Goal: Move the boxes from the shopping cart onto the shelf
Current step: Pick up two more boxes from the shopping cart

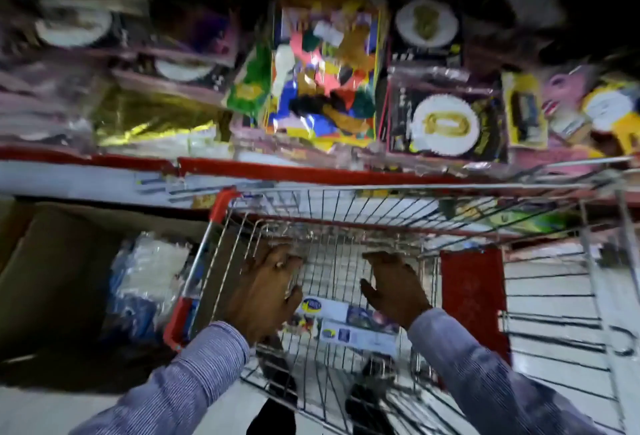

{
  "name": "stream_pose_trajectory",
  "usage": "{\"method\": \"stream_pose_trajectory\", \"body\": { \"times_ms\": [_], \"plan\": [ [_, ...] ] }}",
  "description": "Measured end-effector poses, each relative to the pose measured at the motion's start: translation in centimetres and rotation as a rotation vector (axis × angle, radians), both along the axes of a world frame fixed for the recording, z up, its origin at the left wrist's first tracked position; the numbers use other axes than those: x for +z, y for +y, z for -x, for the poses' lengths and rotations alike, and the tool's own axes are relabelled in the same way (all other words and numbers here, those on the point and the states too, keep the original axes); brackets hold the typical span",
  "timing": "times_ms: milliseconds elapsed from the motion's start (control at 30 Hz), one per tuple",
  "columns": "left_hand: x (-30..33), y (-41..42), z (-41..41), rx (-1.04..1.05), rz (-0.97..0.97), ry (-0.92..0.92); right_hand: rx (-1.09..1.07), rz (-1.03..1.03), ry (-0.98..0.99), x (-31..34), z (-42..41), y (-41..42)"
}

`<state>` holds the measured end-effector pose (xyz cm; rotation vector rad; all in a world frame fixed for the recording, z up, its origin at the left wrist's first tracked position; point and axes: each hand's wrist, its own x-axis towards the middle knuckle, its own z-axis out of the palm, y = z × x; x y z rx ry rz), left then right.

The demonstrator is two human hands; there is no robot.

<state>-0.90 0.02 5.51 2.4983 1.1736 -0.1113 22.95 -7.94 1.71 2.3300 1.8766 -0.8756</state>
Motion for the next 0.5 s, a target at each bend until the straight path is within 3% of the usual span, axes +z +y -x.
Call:
{"method": "stream_pose_trajectory", "body": {
  "times_ms": [233,500],
  "plan": [
    [-9.9,0.3,0.7,-0.078,0.129,0.071,0.227,0.414,0.043,-13.2,2.9,-1.0],
    [-12.7,0.4,-0.4,-0.292,0.109,0.077,0.276,0.421,0.058,-18.2,1.5,-0.9]
  ]
}}
